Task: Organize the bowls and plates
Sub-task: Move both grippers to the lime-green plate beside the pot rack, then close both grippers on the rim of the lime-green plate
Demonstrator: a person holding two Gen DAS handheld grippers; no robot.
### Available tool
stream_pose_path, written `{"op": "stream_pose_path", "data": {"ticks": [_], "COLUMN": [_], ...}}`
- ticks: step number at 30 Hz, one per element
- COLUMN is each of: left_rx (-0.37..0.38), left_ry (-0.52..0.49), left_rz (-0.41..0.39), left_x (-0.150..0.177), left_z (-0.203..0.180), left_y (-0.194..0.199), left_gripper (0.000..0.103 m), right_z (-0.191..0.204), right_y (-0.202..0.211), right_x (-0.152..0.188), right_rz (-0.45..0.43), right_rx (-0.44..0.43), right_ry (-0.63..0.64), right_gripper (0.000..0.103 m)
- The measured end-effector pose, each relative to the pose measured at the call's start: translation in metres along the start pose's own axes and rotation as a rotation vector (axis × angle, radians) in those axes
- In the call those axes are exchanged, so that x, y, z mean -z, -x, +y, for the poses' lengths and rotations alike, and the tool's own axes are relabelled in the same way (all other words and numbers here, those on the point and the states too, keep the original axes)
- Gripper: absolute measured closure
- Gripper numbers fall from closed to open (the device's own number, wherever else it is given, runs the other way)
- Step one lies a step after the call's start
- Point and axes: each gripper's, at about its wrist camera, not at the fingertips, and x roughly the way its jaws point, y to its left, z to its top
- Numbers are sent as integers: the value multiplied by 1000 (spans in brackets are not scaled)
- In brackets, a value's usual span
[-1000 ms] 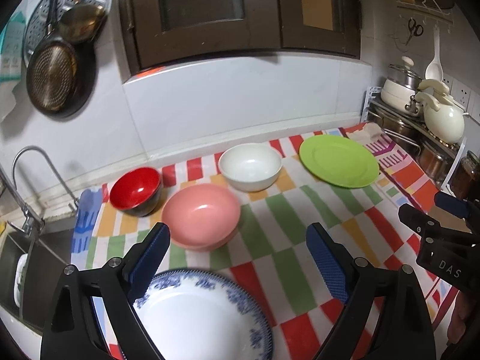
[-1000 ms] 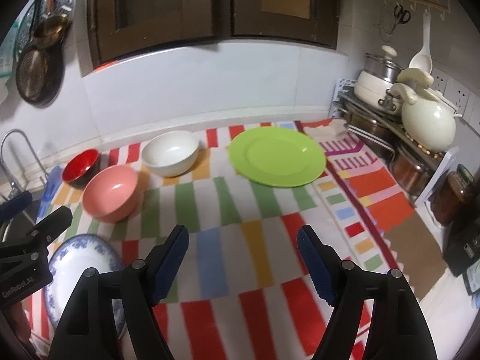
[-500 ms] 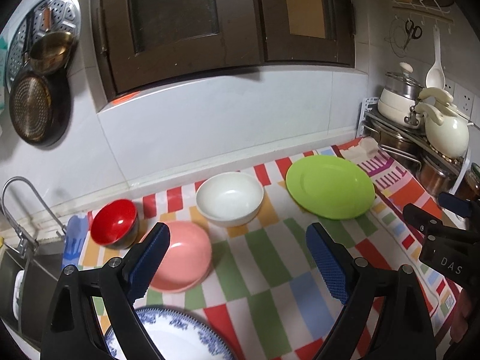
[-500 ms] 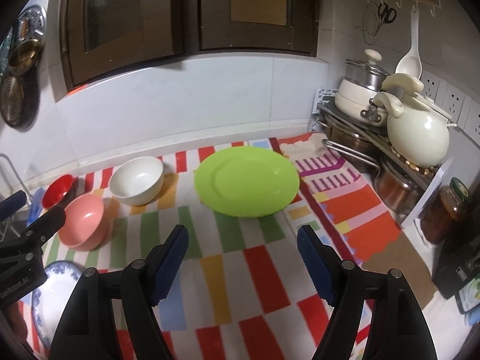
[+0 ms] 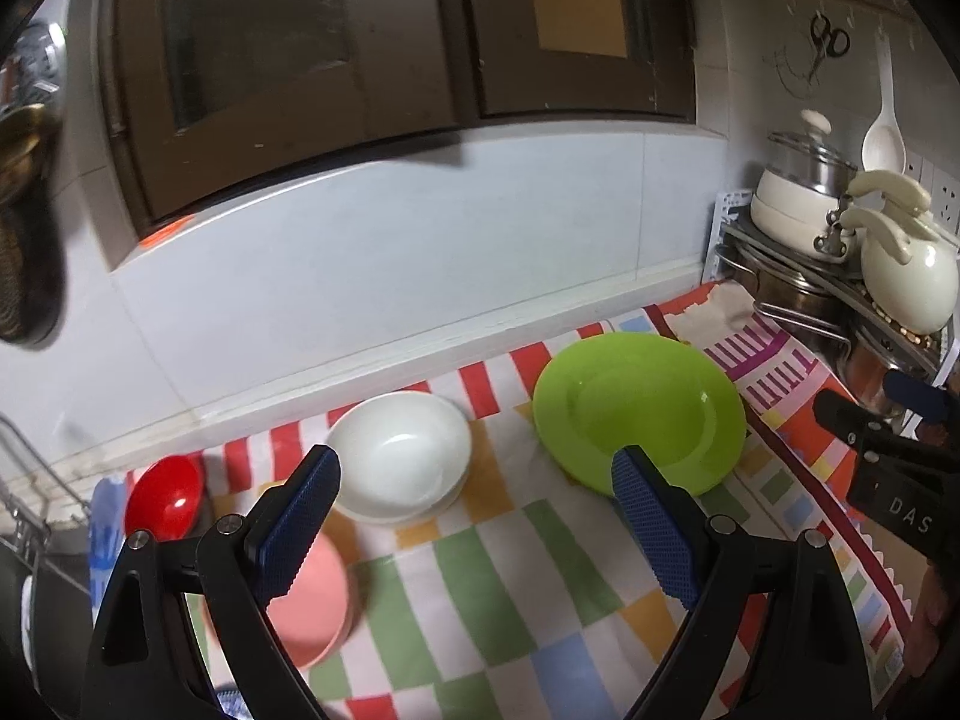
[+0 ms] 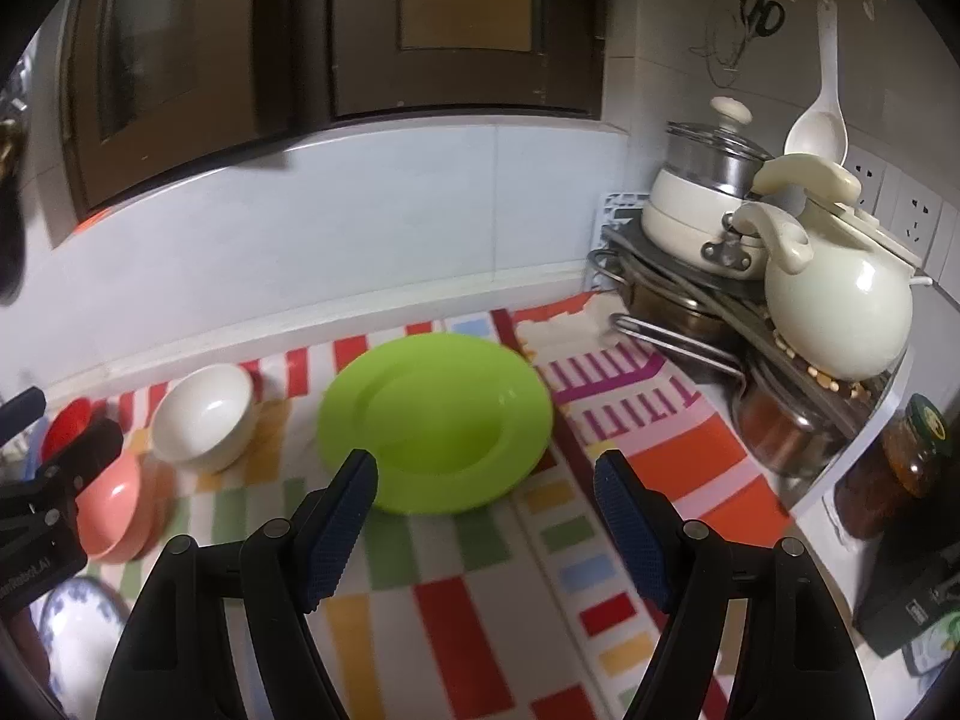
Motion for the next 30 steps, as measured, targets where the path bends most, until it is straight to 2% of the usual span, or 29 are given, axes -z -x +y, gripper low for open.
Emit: {"op": "stream_pose_path", "data": {"ticks": [5,14,30], "left_rx": [8,4,14], "left_ry": [-9,-33,-65], "left_rz": [10,52,164], "left_x": [-11,-24,-26], "left_z": [-9,-20,-41], "left_y": [-30,-79,-175], "left_gripper": [10,10,11], "right_z": [-11,-24,-47], "right_y": [-21,-70,-162], "right_x": [-8,-18,-15], "right_rz": [-6,16,139], "right_rx": [32,37,36], "right_ry": [-23,-52,-96], "right_gripper": [27,27,28]}}
